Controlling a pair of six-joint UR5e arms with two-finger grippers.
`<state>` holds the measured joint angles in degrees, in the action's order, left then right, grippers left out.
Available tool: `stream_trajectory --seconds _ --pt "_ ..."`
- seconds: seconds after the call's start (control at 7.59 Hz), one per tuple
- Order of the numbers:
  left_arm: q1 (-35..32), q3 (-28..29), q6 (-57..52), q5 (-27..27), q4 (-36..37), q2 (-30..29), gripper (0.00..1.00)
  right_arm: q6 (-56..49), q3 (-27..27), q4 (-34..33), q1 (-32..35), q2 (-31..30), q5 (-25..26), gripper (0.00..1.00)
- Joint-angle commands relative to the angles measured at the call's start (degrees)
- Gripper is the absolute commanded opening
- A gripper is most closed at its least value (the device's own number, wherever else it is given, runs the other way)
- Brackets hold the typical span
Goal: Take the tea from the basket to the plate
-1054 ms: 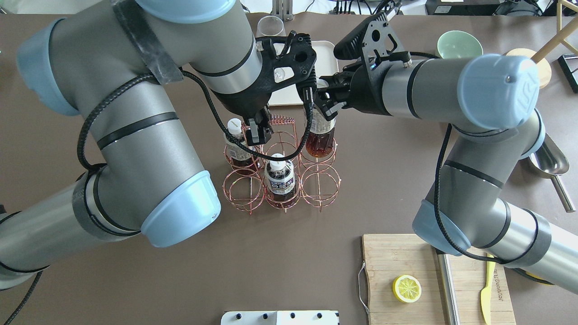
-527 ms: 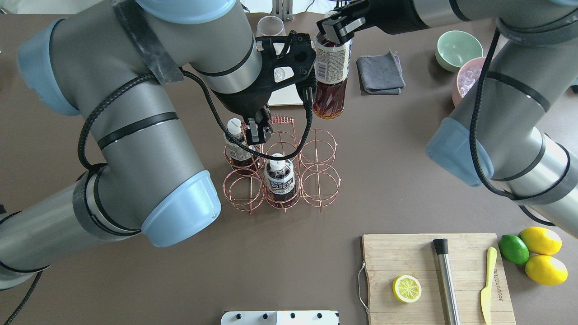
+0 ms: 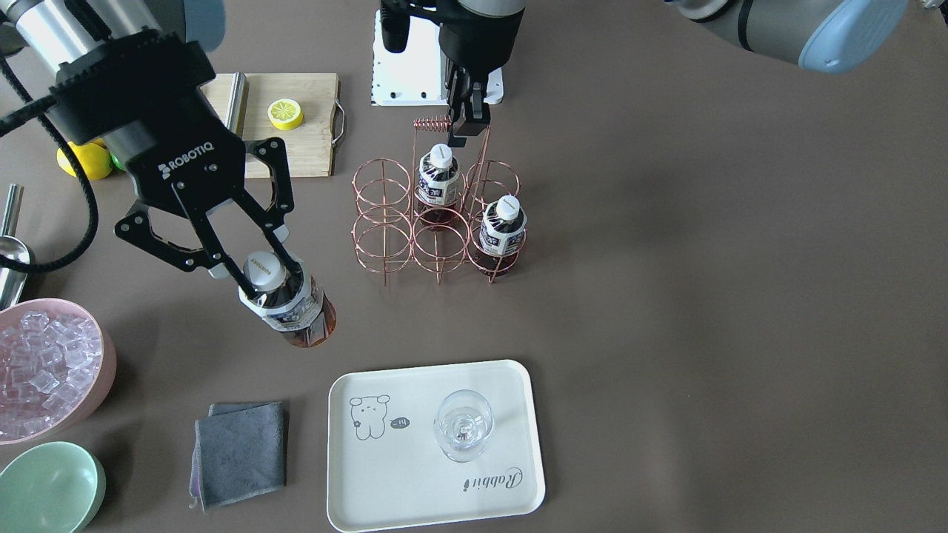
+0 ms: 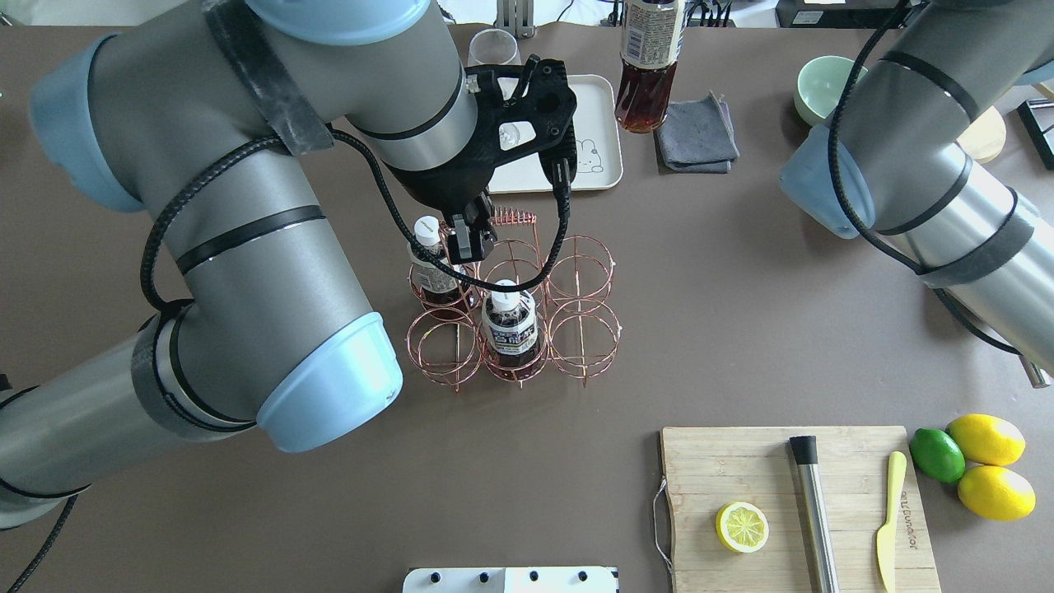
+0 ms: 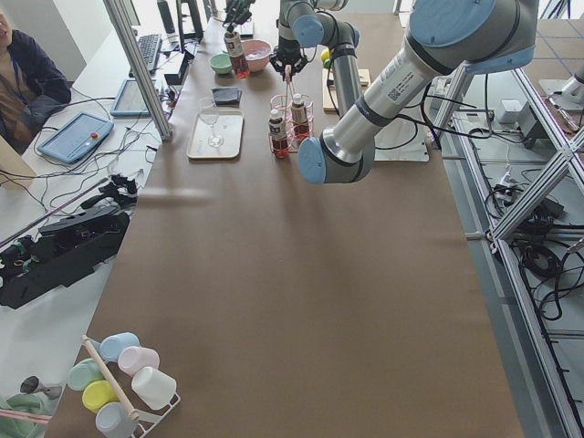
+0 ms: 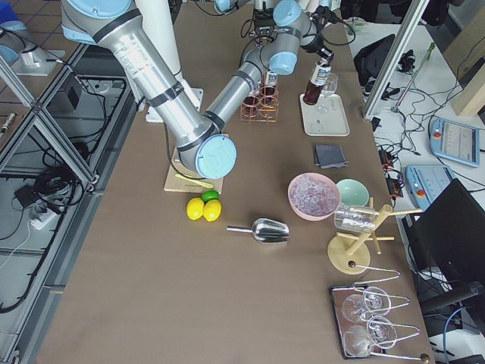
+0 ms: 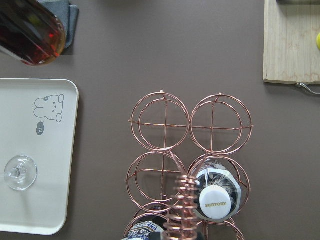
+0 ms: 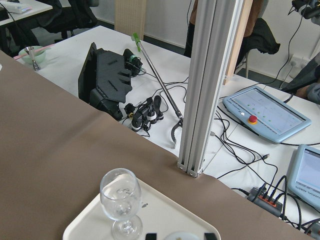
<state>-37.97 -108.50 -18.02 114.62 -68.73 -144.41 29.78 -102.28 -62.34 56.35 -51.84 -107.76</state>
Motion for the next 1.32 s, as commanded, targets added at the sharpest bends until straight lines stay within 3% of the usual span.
stream_trajectory --seconds 0.0,0.13,0.53,1.19 --pt "0.0 0.0 0.0 0.0 0.0 0.0 0.0 1.6 18.2 21.8 -0.5 0.4 5.9 0.0" --pt "0.0 0.0 0.0 0.0 0.0 0.0 0.0 1.8 23.7 26.3 -2.5 2.4 9.0 0.0" --pt "0.0 0.1 0.0 0.0 0.0 0.1 0.0 3.8 30.5 27.2 -10.0 6.9 19.8 0.0" --pt "0.0 0.0 0.0 0.0 0.0 0.0 0.0 3.8 34.7 30.3 -11.7 8.1 22.9 0.0"
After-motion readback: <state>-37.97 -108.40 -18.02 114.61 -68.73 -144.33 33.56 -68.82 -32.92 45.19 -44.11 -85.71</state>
